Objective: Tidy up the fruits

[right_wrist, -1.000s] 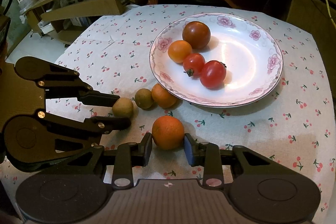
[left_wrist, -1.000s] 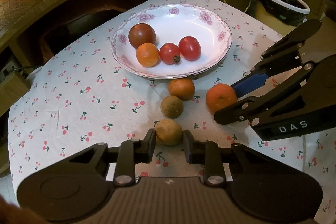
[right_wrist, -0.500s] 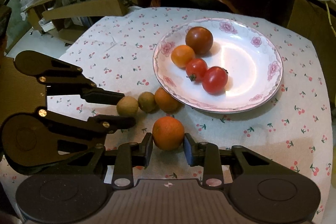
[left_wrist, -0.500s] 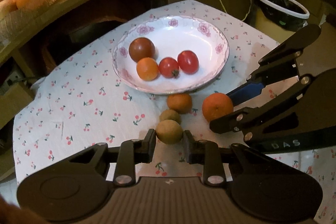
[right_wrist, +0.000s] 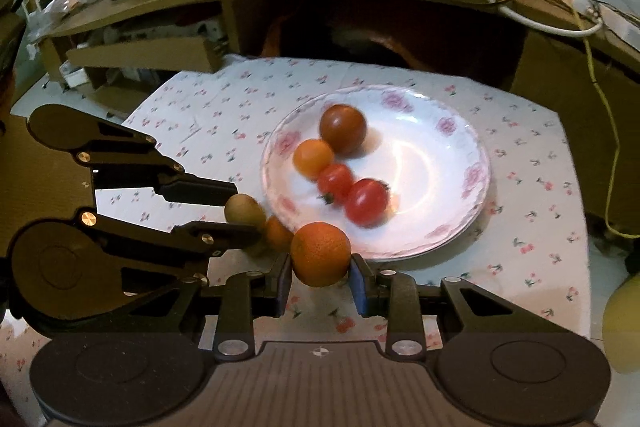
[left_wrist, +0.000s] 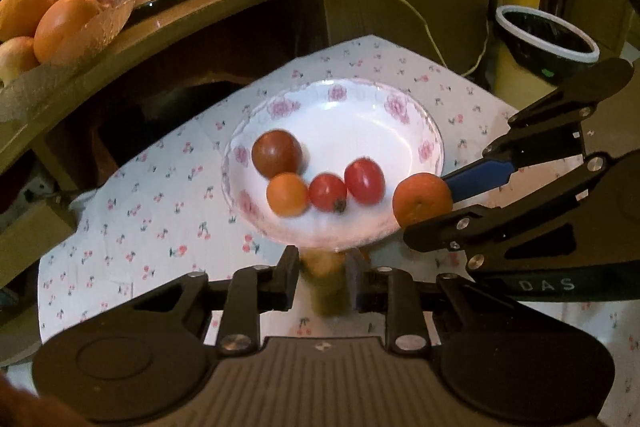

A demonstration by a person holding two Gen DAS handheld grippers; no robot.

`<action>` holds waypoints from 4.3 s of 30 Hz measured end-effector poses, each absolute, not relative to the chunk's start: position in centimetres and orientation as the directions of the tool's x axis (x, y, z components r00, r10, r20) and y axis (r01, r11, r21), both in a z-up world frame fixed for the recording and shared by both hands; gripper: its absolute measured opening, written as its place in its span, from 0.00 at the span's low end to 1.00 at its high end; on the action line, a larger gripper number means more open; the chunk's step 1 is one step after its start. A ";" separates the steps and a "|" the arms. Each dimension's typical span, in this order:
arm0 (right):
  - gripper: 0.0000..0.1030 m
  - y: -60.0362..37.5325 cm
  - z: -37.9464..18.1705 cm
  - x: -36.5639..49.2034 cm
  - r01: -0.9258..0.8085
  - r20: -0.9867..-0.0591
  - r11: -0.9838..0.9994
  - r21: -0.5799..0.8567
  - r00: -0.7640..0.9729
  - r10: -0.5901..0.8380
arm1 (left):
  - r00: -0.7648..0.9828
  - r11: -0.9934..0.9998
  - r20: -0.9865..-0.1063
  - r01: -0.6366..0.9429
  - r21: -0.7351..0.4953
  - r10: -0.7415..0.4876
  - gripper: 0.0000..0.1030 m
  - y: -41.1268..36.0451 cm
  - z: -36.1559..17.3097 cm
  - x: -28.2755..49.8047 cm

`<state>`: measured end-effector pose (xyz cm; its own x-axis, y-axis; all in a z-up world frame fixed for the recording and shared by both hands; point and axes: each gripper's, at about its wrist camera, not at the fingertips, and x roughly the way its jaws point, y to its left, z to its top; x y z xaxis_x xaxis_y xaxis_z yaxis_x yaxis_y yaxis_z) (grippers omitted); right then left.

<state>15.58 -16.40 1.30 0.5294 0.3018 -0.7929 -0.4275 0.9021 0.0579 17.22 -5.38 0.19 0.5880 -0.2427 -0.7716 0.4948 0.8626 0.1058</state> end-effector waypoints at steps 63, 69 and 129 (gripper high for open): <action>0.32 -16.3 0.7 17.4 -0.396 -0.789 0.917 0.047 0.548 0.277 | 0.666 0.989 -0.744 0.134 0.057 -0.048 0.37 6.5 -4.4 22.8; 0.32 -16.5 0.5 17.7 -0.387 -0.790 0.921 0.047 0.550 0.271 | 0.663 0.989 -0.747 0.137 0.061 -0.046 0.32 6.1 -4.1 22.6; 0.37 -17.3 -0.5 19.8 -0.345 -0.767 0.938 -0.002 0.602 0.220 | 0.639 0.905 -0.734 0.417 0.079 -0.231 0.32 -5.4 -1.7 20.1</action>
